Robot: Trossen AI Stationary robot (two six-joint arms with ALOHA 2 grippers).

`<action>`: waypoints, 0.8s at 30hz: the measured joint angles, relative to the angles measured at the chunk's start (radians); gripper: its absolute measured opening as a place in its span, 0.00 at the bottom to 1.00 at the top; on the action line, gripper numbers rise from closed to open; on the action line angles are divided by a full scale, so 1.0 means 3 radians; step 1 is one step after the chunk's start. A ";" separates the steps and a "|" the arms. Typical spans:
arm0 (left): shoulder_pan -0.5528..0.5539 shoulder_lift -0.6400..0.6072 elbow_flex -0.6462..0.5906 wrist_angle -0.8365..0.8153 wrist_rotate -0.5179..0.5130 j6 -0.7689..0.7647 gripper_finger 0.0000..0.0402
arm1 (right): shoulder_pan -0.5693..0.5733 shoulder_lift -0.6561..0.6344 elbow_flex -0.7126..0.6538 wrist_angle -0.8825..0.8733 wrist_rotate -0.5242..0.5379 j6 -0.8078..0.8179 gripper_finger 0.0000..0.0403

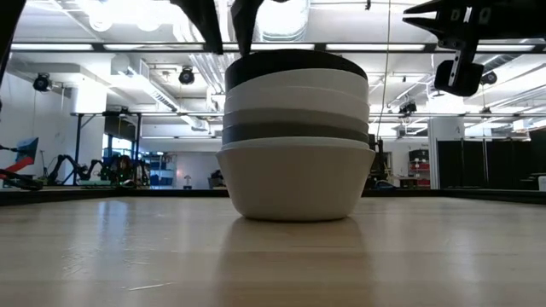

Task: Nest bowls inside each other
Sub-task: Stack the black bowl on the top of the white bowl, then stack the white bowl on the top of the black bowl

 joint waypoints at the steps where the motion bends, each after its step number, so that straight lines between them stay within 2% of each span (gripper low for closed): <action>1: 0.0001 -0.0035 0.0000 0.0006 0.0001 -0.0039 0.30 | 0.0000 0.0000 0.0000 -0.0002 0.0000 0.0002 0.06; 4: 0.0003 -0.0097 0.0003 0.0034 0.0022 -0.0061 0.32 | 0.0000 0.0000 0.0000 -0.0010 0.0001 0.0009 0.06; 6: 0.0004 -0.0100 0.0002 0.0036 0.0037 -0.0100 0.30 | -0.0001 0.0000 -0.0001 -0.0014 0.0008 0.0010 0.06; 13: 0.0035 -0.0081 -0.0189 0.0033 0.0053 -0.0209 0.03 | -0.0001 0.0000 -0.0004 -0.0015 0.0144 0.0009 0.06; 19: 0.0061 -0.0078 -0.0432 0.0050 0.0040 -0.0227 0.01 | -0.0001 0.0000 -0.0005 -0.0018 0.0174 0.0033 0.06; 24: 0.0060 -0.0112 -0.0454 -0.0002 -0.0014 -0.0361 0.00 | -0.0001 0.0000 -0.0005 -0.0017 0.0174 0.0094 0.06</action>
